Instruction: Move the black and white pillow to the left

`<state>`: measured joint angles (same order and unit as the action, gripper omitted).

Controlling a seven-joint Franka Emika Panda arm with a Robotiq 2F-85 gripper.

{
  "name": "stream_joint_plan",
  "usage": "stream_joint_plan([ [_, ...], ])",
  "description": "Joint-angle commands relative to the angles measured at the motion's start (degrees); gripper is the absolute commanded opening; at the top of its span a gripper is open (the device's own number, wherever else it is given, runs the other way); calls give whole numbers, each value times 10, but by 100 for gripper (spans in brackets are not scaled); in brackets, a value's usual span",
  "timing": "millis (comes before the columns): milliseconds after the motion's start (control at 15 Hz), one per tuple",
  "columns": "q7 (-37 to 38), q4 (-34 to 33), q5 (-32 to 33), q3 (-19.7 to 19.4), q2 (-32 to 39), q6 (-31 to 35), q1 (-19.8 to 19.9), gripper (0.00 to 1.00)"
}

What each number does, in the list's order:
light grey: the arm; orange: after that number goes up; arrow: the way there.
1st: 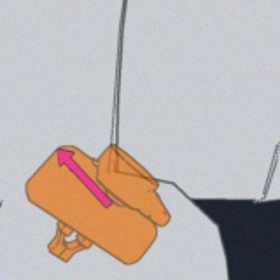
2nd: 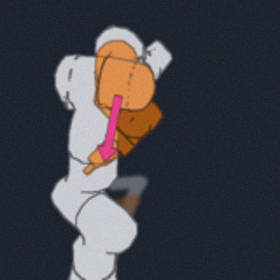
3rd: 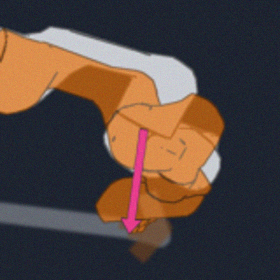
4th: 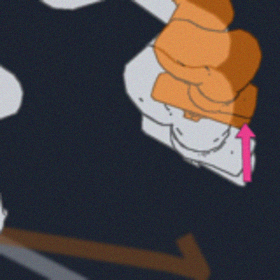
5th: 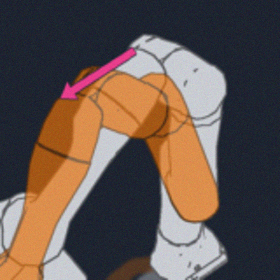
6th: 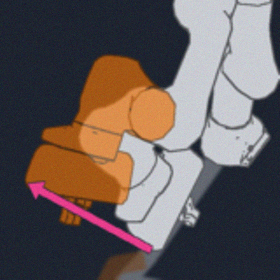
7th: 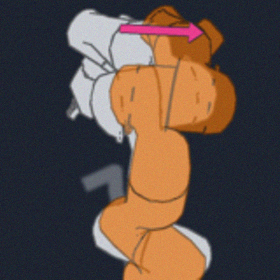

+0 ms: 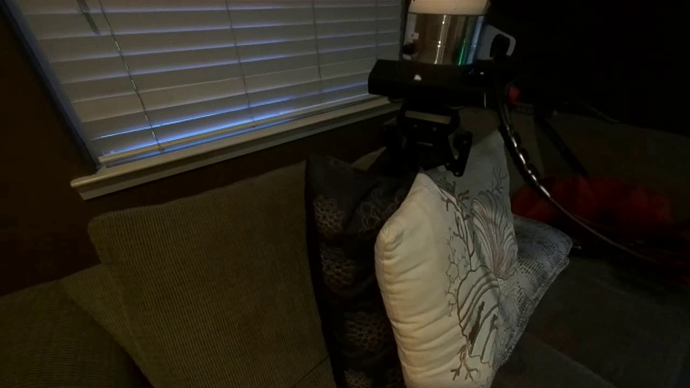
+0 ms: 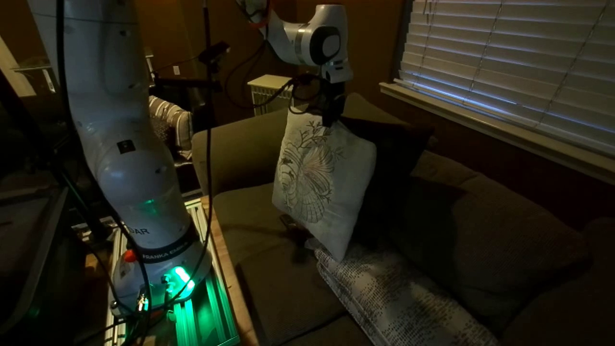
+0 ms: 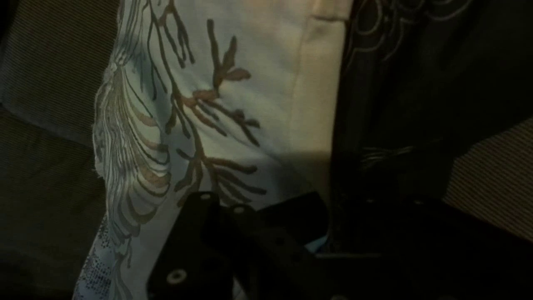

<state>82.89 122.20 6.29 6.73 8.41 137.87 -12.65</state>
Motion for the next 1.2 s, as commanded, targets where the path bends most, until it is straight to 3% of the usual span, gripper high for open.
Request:
stream_joint_plan([
  [0, 32, -16, 7, 9, -25, -16, -16, 0],
  [667, 80, -60, 8, 21, -17, -43, -35, 0],
  [1133, 82, -127, 4, 28, 13, -101, -41, 0],
])
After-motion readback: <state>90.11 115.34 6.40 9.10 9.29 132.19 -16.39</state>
